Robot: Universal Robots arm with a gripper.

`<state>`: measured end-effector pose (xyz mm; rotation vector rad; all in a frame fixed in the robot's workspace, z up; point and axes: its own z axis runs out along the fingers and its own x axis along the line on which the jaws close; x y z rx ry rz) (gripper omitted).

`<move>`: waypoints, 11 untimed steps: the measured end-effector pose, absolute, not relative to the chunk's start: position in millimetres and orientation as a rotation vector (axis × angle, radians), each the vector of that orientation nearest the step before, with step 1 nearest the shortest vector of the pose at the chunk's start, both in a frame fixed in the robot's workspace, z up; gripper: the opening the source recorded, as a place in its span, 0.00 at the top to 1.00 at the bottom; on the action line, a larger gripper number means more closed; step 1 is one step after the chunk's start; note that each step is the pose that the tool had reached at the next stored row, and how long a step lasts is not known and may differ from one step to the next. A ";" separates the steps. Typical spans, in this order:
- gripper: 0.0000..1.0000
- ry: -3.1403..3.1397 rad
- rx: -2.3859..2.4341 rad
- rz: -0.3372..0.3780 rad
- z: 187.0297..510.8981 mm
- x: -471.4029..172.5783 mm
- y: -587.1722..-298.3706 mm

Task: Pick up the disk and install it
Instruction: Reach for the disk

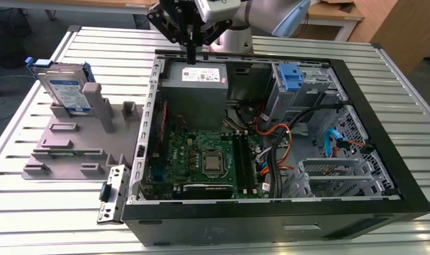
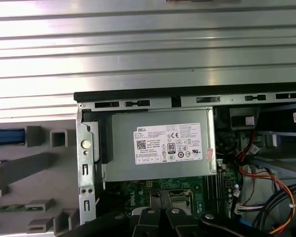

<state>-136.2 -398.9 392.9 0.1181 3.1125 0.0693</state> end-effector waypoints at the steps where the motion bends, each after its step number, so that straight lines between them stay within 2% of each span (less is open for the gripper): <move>1: 0.89 3.113 0.118 0.069 392.9 -138.3 -399.0; 11: 0.89 3.112 0.118 0.069 391.8 -162.8 -399.0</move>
